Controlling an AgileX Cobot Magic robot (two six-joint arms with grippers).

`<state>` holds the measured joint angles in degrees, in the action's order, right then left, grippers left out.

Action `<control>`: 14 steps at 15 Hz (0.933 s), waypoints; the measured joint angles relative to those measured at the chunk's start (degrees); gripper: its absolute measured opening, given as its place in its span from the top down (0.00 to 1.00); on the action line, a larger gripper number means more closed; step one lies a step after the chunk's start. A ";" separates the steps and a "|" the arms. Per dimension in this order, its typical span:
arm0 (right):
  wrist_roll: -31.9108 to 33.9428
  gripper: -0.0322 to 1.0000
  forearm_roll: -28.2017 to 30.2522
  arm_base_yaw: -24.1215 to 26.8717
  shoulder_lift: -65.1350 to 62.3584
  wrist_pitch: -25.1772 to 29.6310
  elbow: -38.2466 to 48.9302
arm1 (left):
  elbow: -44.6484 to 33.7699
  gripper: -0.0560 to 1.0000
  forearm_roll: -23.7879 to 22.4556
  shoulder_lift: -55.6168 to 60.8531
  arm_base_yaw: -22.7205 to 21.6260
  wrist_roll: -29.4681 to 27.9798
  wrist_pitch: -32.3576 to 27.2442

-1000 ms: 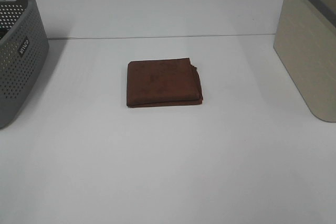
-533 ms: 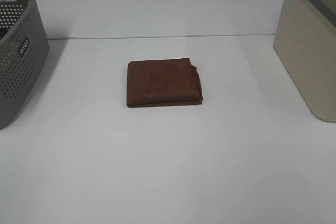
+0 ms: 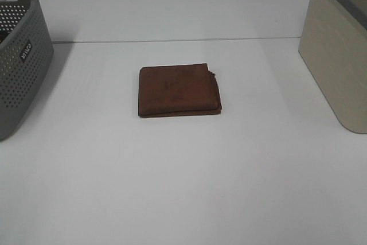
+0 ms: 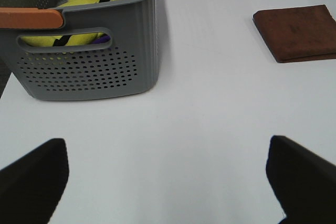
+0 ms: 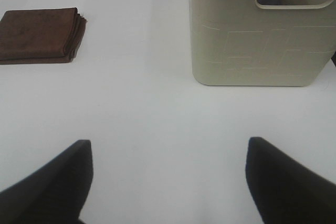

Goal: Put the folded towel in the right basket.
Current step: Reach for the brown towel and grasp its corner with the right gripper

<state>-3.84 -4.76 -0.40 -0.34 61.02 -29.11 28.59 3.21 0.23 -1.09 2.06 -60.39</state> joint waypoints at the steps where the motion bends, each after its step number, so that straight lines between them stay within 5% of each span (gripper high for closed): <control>1: 0.00 0.23 0.00 0.00 0.00 0.00 0.00 | 0.00 0.03 0.00 0.00 0.00 0.00 0.00; 14: 0.00 0.23 0.00 0.00 0.00 0.00 0.00 | 0.00 0.03 0.00 0.00 0.00 0.00 0.00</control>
<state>-3.84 -4.76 -0.40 -0.34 61.02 -29.11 28.59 3.21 0.23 -1.09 2.06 -60.39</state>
